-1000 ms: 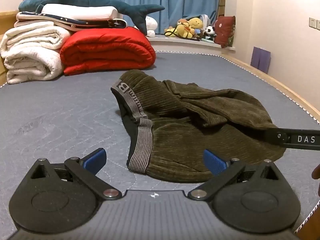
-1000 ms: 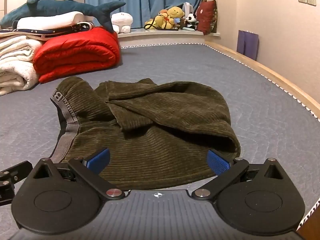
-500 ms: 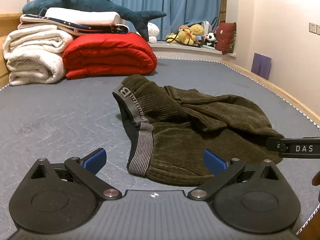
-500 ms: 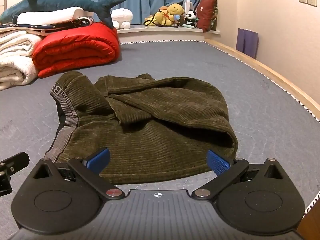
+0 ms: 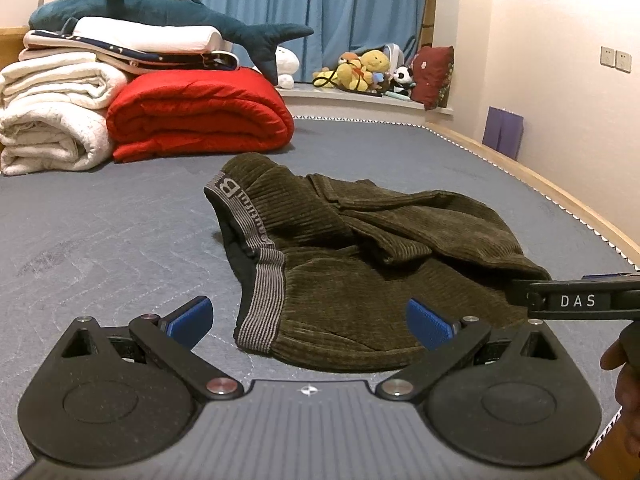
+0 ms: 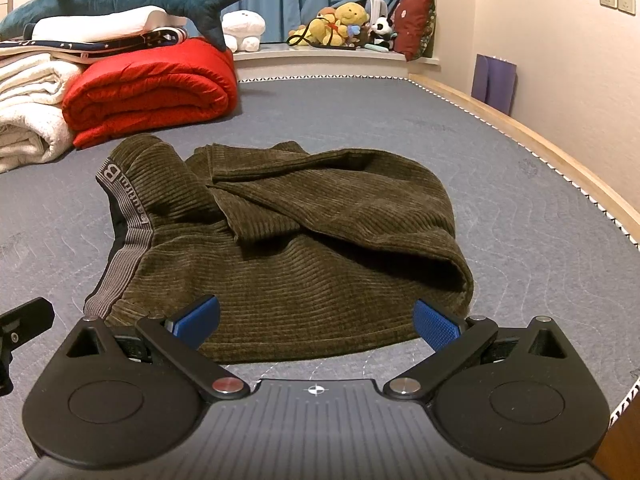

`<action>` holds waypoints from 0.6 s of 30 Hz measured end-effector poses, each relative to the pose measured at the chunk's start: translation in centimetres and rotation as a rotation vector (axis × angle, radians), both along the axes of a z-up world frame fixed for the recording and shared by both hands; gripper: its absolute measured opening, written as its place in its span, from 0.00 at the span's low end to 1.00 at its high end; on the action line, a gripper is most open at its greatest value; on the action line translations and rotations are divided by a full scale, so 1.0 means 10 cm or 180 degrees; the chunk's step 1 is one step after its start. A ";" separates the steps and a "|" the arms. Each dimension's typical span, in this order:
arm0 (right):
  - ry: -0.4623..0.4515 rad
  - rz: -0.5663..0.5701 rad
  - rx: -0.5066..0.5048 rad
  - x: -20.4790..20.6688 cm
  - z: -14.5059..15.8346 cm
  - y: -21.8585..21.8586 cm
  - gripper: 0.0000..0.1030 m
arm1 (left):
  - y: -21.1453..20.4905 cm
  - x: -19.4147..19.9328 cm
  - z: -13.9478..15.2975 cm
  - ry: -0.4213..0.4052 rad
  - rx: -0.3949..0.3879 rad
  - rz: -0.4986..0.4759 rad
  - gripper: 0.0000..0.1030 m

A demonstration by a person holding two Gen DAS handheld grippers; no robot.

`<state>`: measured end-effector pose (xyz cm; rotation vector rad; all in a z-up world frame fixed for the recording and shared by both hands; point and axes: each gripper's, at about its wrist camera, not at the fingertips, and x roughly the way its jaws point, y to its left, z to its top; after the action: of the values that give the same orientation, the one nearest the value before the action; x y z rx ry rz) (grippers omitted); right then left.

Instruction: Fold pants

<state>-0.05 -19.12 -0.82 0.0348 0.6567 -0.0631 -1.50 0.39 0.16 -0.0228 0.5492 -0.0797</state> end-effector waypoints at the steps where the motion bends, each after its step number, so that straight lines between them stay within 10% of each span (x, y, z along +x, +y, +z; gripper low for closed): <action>1: 0.0002 0.0000 -0.0002 0.00 0.00 0.00 0.99 | 0.00 0.00 -0.01 0.0008 -0.0001 0.0002 1.00; 18: -0.0001 -0.0029 -0.0004 0.00 -0.02 -0.03 0.99 | 0.01 0.05 -0.03 0.0175 0.0000 -0.0065 1.00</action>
<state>-0.03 -19.39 -0.98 0.0366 0.6562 -0.0723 -1.03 0.54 -0.18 -0.0195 0.6044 -0.0993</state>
